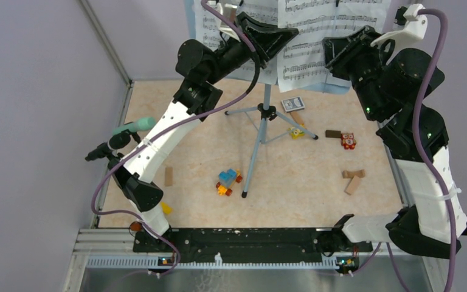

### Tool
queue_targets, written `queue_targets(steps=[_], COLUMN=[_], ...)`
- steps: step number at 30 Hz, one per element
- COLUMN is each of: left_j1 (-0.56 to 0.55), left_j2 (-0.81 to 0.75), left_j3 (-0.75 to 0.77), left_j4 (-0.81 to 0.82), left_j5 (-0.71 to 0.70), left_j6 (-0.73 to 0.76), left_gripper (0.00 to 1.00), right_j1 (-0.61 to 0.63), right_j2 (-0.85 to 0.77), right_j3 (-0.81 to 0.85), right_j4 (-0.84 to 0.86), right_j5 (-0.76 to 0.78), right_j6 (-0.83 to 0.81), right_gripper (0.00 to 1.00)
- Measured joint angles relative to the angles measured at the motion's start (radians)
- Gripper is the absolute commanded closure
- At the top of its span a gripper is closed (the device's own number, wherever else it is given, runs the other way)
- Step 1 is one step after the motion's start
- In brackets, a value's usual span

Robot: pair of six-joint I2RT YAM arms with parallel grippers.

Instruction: Pack up the instrument practice props

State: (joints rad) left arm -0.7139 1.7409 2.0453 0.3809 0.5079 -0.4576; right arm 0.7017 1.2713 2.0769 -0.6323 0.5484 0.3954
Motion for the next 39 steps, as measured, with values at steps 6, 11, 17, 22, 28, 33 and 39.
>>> queue_targets(steps=[6, 11, 17, 22, 28, 33, 39], left_j1=[0.000, 0.000, 0.000, 0.003, 0.003, 0.003, 0.005], left_j2=[-0.005, -0.016, -0.076, -0.136, -0.208, -0.350, -0.524], left_j3=[-0.006, -0.027, -0.087, -0.129, -0.169, -0.305, -0.403], left_j4=[0.000, 0.000, -0.024, -0.043, -0.080, -0.138, -0.219], left_j5=[0.000, -0.016, -0.095, -0.155, -0.193, -0.251, -0.315], left_j6=[0.004, 0.006, 0.015, 0.023, 0.046, 0.096, 0.164], left_gripper=[1.00, 1.00, 1.00, 1.00, 1.00, 1.00, 1.00], right_j1=[-0.005, -0.005, -0.008, -0.011, -0.011, -0.011, -0.011], right_j2=[-0.041, -0.083, -0.172, -0.180, -0.180, -0.181, -0.184], right_j3=[-0.079, -0.156, -0.336, -0.365, -0.368, -0.368, -0.368], right_j4=[0.054, 0.127, 0.317, 0.372, 0.380, 0.378, 0.370], right_j5=[-0.064, -0.106, -0.139, -0.154, -0.154, -0.154, -0.161], right_j6=[-0.012, -0.058, -0.124, -0.161, -0.180, -0.187, -0.190], right_gripper=[1.00, 1.00, 1.00, 1.00, 0.97, 0.95, 0.68])
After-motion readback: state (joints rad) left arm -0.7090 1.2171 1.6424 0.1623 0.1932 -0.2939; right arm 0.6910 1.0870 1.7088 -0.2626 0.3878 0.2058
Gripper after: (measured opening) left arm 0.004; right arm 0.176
